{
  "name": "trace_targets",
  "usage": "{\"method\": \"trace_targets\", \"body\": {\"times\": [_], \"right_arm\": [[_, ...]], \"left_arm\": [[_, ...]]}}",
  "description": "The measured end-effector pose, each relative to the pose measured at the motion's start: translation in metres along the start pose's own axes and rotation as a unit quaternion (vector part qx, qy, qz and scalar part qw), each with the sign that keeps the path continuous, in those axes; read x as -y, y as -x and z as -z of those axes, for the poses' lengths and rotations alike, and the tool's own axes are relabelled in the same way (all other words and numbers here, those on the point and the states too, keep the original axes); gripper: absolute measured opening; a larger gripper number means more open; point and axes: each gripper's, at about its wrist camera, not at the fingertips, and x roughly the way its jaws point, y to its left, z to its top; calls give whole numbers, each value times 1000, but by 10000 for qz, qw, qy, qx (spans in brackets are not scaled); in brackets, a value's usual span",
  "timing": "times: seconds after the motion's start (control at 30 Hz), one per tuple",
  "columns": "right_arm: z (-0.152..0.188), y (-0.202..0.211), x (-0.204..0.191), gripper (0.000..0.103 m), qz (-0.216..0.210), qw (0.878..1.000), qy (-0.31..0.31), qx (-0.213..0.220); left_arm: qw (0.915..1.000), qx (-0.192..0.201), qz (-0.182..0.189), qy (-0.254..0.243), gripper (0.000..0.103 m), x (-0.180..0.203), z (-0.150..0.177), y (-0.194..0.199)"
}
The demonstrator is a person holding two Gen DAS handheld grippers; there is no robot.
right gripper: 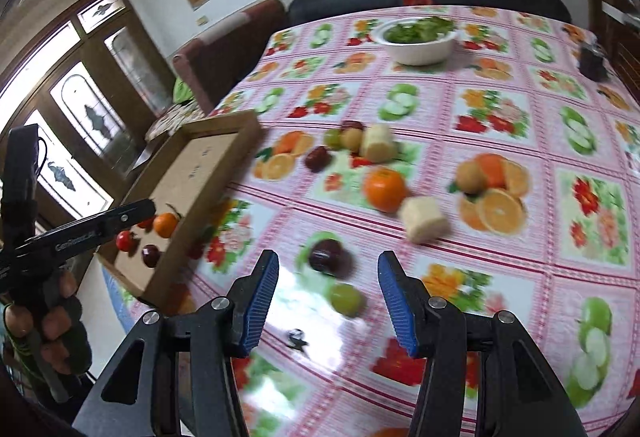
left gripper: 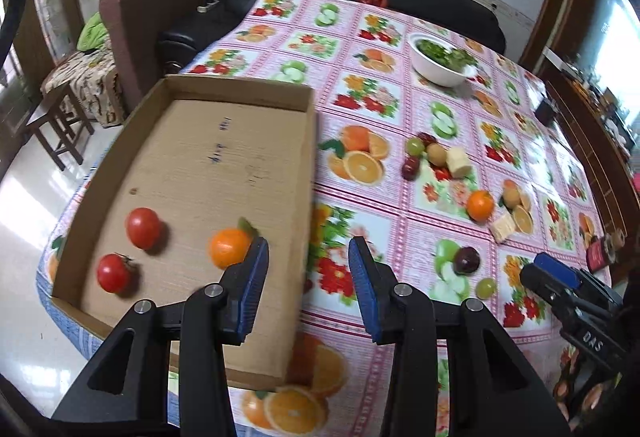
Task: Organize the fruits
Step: 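Move left tool to dark red plum while right tool reaches pale yellow cube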
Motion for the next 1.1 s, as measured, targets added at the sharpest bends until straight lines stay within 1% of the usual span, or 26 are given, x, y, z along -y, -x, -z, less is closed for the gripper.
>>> {"method": "trace_targets", "body": {"times": [0.2,0.37,0.5,0.63,0.97,1.1], "right_arm": [[7,6,28,54,188,9994,-287,26],[9,6,47,54,323,9984,-455,33],[6,6,54,54,387,9979,-513,56],[2,3,56,54,395,9979,-506,47],[-12,-22,52,53,417,9986,-315,-79],[-19,-33,51,53,350,9989,-273,-131]], "left_arm": [[9989,-173,302,-304,39,32,9,-7],[9957,-418,638,-534,39,61,16,-17],[9930,-536,776,-713,39,80,21,-23],[9901,-724,932,-753,39,89,20,-33],[9831,-996,1323,-780,39,111,16,-54],[9807,-1114,1428,-731,39,115,14,-66]]}}
